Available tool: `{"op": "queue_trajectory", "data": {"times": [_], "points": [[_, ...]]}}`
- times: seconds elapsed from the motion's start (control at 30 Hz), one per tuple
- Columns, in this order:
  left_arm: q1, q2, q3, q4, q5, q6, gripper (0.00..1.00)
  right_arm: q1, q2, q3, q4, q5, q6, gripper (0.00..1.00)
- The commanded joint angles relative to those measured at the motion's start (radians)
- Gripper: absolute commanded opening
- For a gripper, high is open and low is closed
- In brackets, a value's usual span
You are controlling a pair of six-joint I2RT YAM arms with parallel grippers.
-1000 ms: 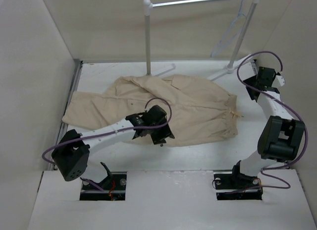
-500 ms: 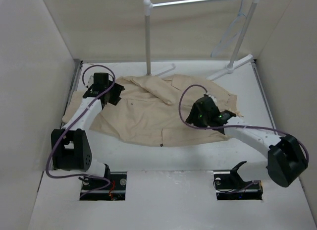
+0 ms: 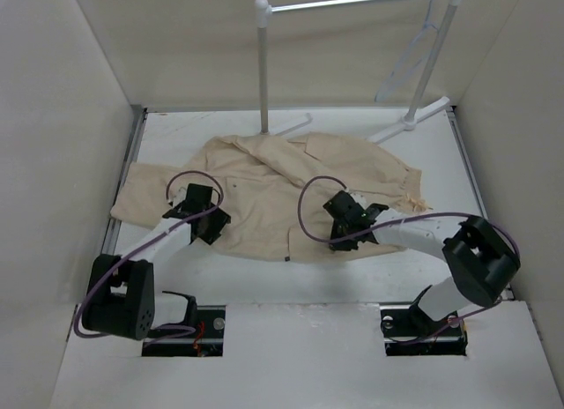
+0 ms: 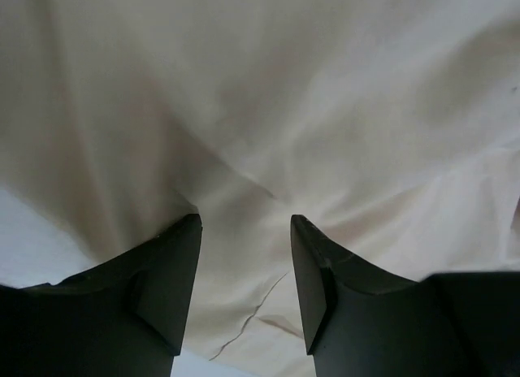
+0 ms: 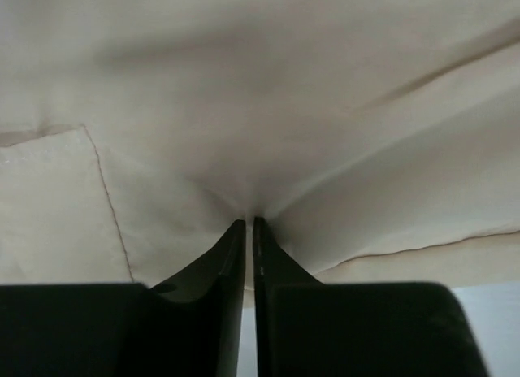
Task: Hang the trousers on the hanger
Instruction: Flatten out the trousers at the center of the board.
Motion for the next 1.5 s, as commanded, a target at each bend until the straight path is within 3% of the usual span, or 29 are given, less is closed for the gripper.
{"op": "queue_trajectory", "data": {"times": [0.0,0.2,0.37,0.43,0.53,0.63,0.67,0.8,0.83,1.03,1.17,1.47], "points": [[-0.018,-0.078,-0.097,-0.053,-0.076,0.035,0.46,0.03,-0.056,-0.12,-0.038,-0.069,0.118,0.11],[-0.09,-0.213,-0.182,-0.223,-0.103,-0.011,0.46,0.101,-0.292,-0.281,-0.119,-0.086,0.314,0.08],[-0.188,-0.34,-0.145,-0.396,-0.122,-0.106,0.45,0.115,-0.445,-0.295,-0.237,-0.049,0.351,0.1],[-0.193,-0.36,-0.089,-0.444,-0.125,-0.11,0.46,0.096,-0.505,-0.27,-0.265,-0.011,0.327,0.2],[-0.158,-0.373,0.055,-0.452,-0.157,-0.075,0.49,0.027,-0.558,-0.191,-0.271,0.02,0.223,0.45],[-0.068,-0.284,0.216,-0.398,-0.145,-0.015,0.51,-0.031,-0.555,-0.105,-0.25,0.024,0.103,0.54],[-0.029,-0.246,0.256,-0.369,-0.125,-0.008,0.51,-0.039,-0.547,-0.089,-0.23,0.021,0.072,0.54],[0.162,-0.049,0.381,-0.21,-0.047,0.001,0.52,-0.057,-0.513,-0.063,-0.132,-0.023,-0.001,0.16],[0.198,0.013,0.422,-0.185,-0.036,-0.002,0.52,-0.057,-0.492,-0.06,-0.109,-0.037,-0.012,0.12],[0.281,0.34,0.677,-0.122,-0.016,-0.013,0.61,-0.039,-0.378,-0.053,0.002,-0.058,-0.026,0.14],[0.312,0.538,0.85,-0.161,0.034,0.001,0.61,0.035,-0.332,-0.068,0.05,-0.062,-0.014,0.16],[0.318,0.7,0.912,-0.293,0.059,-0.13,0.59,0.084,-0.283,-0.083,0.077,-0.062,0.018,0.24]]}}
